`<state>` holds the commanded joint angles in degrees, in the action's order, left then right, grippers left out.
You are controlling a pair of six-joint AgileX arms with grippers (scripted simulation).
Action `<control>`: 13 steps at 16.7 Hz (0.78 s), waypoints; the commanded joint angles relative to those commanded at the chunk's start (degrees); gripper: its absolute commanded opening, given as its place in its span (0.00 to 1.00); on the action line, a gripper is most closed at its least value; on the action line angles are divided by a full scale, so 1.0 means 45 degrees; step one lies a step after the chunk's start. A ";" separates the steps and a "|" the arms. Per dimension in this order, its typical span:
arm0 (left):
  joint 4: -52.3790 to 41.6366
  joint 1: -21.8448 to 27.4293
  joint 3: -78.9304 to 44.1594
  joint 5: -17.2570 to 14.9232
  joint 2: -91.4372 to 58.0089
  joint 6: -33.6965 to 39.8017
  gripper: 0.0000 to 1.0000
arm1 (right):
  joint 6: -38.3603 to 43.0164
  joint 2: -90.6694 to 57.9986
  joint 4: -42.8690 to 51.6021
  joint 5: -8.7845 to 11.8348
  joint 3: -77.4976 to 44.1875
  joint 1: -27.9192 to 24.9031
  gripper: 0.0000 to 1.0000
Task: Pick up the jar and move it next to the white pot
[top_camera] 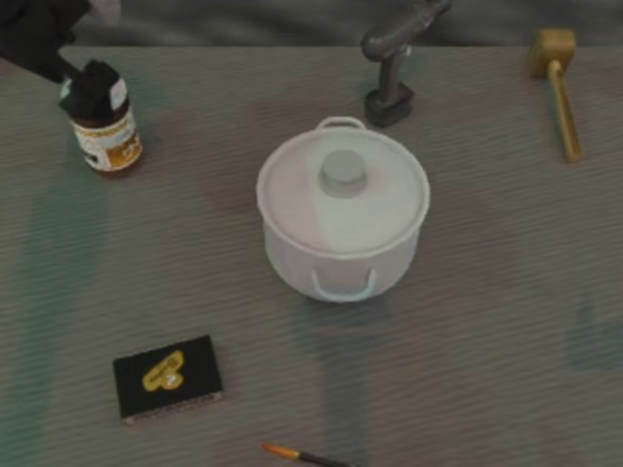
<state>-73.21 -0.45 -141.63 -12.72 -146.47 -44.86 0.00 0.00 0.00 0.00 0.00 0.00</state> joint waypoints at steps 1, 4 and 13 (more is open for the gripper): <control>0.0044 -0.0002 0.0022 0.0002 -0.0009 0.0010 1.00 | 0.0000 0.0000 0.0000 0.0000 0.0000 0.0000 1.00; 0.0728 0.0044 0.0441 0.0020 -0.0210 0.0109 1.00 | 0.0000 0.0000 0.0000 0.0000 0.0000 0.0000 1.00; 0.1895 0.0176 0.1201 0.0042 -0.0591 0.0238 0.92 | 0.0000 0.0000 0.0000 0.0000 0.0000 0.0000 1.00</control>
<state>-64.68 0.34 -136.22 -12.53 -149.13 -43.79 0.00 0.00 0.00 0.00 0.00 0.00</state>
